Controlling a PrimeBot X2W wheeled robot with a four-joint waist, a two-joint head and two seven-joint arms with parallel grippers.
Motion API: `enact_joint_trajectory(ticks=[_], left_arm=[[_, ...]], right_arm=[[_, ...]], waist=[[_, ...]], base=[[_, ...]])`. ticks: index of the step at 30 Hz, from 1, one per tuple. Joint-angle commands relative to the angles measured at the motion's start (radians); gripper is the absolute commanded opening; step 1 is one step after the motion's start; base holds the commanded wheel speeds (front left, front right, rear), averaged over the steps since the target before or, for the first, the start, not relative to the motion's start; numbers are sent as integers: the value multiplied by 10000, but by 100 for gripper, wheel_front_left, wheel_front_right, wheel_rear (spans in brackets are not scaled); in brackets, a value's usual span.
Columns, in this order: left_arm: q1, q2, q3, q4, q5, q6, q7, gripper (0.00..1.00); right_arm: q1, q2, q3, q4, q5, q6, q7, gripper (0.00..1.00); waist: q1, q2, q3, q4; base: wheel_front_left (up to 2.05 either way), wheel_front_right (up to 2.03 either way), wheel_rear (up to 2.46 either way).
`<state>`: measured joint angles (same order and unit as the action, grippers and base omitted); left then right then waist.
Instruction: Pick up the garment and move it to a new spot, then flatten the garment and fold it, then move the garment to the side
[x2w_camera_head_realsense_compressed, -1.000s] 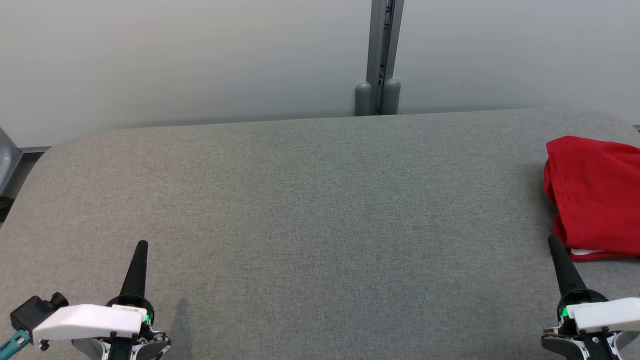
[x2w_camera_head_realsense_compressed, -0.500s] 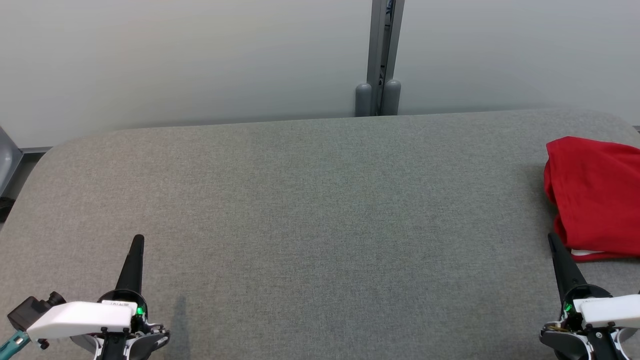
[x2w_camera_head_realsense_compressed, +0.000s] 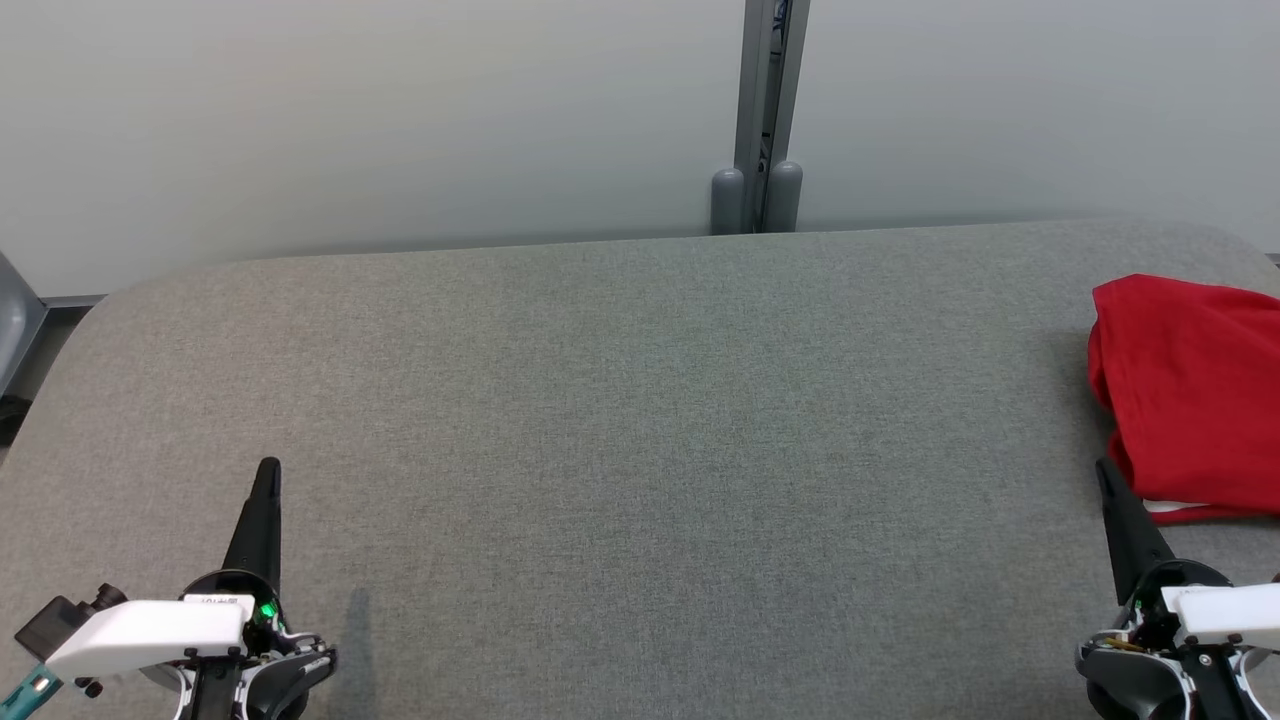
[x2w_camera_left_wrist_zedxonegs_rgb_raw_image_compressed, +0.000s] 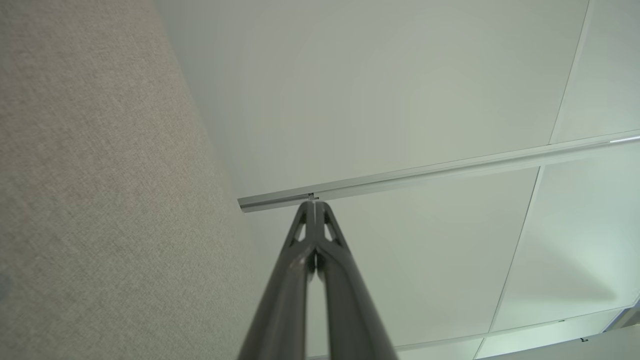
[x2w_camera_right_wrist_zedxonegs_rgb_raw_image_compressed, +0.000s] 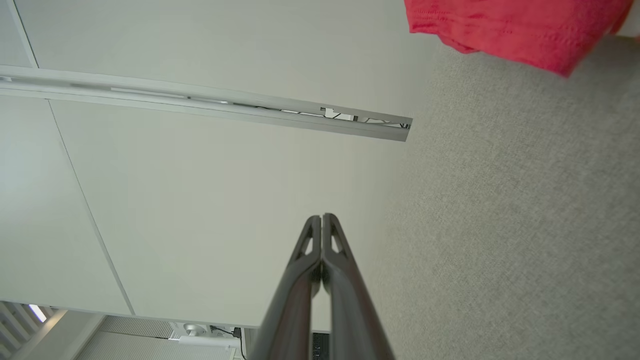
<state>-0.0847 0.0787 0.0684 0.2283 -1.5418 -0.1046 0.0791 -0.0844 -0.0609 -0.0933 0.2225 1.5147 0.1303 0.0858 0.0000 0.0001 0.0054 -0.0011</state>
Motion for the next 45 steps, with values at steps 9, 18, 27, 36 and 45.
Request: enact_joint_trajectory(ticks=[9, 18, 27, 36, 45], left_arm=[[-265, -113, 251, 115, -586, -229, 168, 0], [-299, -180, 362, 187, -842, -306, 259, 0], [-301, -193, 378, 187, -820, -306, 263, 0], [-303, -206, 392, 188, -796, -305, 283, 0], [-305, -216, 404, 188, -784, -305, 299, 0]], right_arm=[[-241, -3, -88, 157, 754, 7, 147, 0], [-279, 14, -116, 246, 1088, 7, 208, 0], [-281, 24, -127, 247, 1070, 7, 224, 0], [-284, 34, -139, 249, 1051, 7, 235, 0], [-286, 44, -149, 248, 1036, 7, 251, 0]], waist=[[0, -1, -14, 7], [0, -1, -22, 11], [0, -1, -23, 11], [0, -1, -23, 11], [0, -1, -23, 11]], base=[[0, 0, 0], [0, 0, 0], [0, 0, 0], [0, 0, 0], [0, 0, 0]])
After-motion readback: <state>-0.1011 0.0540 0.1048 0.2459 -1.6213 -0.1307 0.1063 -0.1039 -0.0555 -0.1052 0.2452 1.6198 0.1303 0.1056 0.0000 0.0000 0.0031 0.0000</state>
